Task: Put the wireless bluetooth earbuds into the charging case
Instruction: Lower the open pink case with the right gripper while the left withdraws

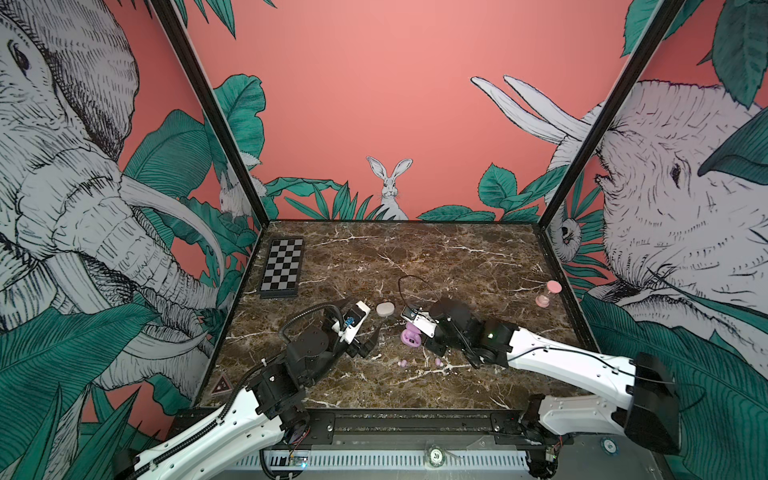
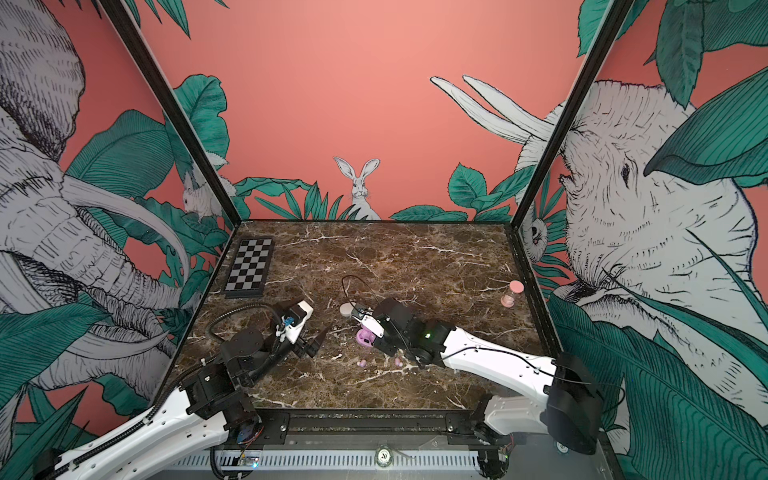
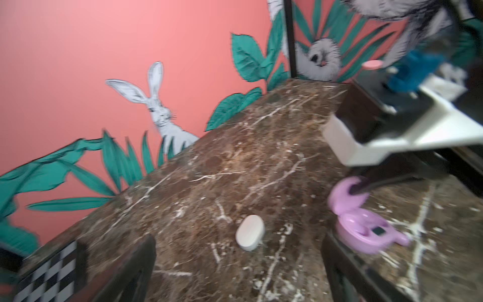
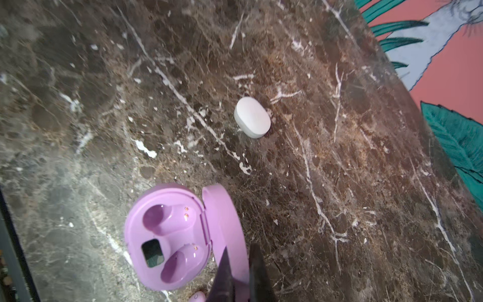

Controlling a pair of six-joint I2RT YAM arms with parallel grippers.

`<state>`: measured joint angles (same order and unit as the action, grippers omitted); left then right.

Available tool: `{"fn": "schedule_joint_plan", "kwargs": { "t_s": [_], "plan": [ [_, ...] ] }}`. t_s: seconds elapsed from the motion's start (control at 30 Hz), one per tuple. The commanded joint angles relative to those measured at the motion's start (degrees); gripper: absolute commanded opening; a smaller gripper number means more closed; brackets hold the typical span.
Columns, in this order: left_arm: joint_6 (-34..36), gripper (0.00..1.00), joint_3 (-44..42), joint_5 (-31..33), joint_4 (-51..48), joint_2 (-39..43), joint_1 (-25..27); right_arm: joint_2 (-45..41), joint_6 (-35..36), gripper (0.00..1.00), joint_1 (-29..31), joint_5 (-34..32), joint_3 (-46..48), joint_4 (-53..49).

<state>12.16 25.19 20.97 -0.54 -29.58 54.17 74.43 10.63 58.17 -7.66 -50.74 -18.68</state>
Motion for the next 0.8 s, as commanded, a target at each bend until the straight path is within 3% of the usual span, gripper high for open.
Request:
{"fn": "schedule_joint_plan", "kwargs": {
  "t_s": [0.0,0.33,0.77],
  "plan": [
    [2.43,0.99,-0.78,14.46,3.65,-0.28,-0.12,3.67,2.91,0.00,-0.13,-3.24,-3.12,0.81],
    [3.59,0.99,-0.77,23.57,5.28,-1.23,-0.12,15.51,9.82,0.00,-0.20,-12.24,-8.69,-0.82],
    [3.13,0.99,-1.43,27.84,7.41,-1.82,-0.29,23.04,13.21,0.00,-1.91,-12.63,-8.94,2.91]
  ]
}}
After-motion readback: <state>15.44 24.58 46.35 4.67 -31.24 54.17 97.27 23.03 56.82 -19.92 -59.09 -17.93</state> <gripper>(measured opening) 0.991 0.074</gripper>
